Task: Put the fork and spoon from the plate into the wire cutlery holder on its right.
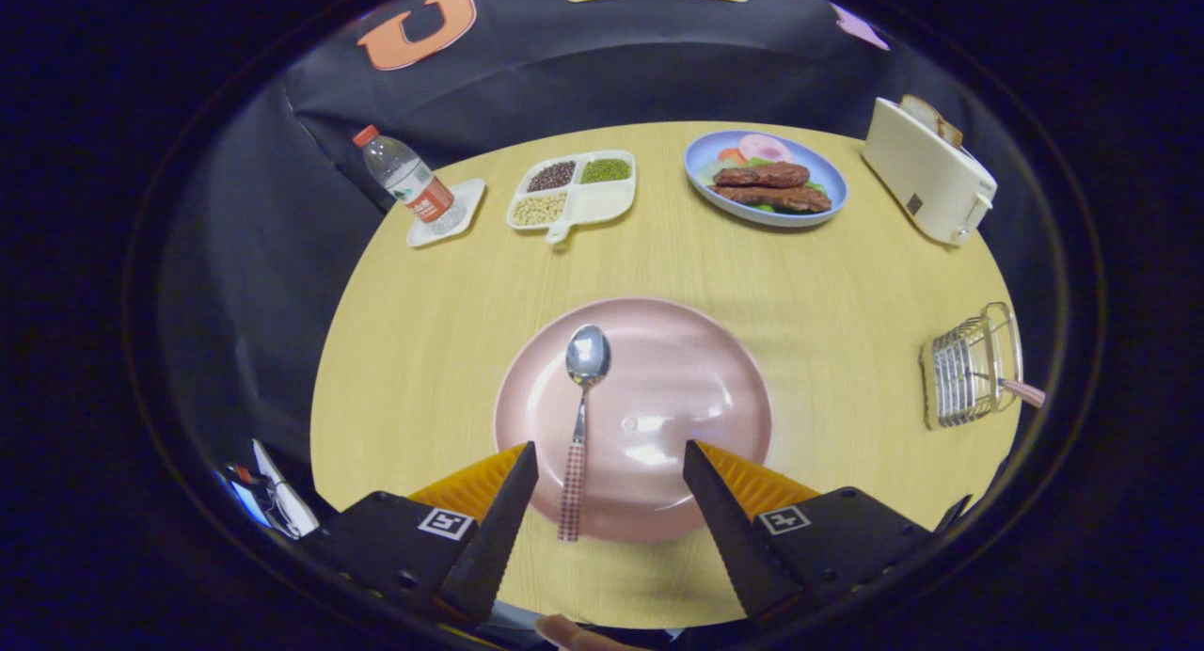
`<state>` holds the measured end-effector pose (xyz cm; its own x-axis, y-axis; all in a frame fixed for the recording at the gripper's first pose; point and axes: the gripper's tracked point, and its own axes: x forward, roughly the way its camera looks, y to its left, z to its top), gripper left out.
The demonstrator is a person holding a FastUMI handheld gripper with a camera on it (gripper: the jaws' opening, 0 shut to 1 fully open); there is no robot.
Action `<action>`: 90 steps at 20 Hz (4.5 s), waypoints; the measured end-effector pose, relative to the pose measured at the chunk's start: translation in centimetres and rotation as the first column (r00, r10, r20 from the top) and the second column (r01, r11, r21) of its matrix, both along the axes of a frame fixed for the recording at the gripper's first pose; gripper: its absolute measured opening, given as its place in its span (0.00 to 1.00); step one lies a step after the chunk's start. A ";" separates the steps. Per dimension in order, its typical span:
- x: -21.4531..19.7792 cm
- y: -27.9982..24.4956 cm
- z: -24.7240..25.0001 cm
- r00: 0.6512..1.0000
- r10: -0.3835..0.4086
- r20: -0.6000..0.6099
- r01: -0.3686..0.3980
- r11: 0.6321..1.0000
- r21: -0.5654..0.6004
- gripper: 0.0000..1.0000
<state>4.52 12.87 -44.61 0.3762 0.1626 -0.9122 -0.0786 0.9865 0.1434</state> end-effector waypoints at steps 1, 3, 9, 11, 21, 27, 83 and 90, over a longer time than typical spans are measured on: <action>-0.1 0.5 -0.4 1.000 0.001 0.009 -0.001 1.000 -0.009 0.90; 0.0 1.0 -1.3 1.000 -0.007 0.022 0.008 0.999 -0.045 0.89; 0.7 2.7 -3.0 0.991 -0.033 0.126 0.043 0.996 -0.077 0.57; 0.2 3.3 -3.9 0.992 -0.019 0.123 0.030 0.995 -0.091 0.45; -0.4 3.8 -5.3 0.996 -0.026 0.085 0.030 0.999 -0.045 0.12; -0.7 1.8 -3.2 0.996 -0.013 0.088 0.017 0.999 -0.050 0.05; 0.5 -32.6 8.0 0.798 -0.102 -0.594 -0.033 0.976 -0.213 0.05; 2.1 -32.5 6.3 0.793 -0.127 -0.596 -0.031 0.968 -0.248 0.08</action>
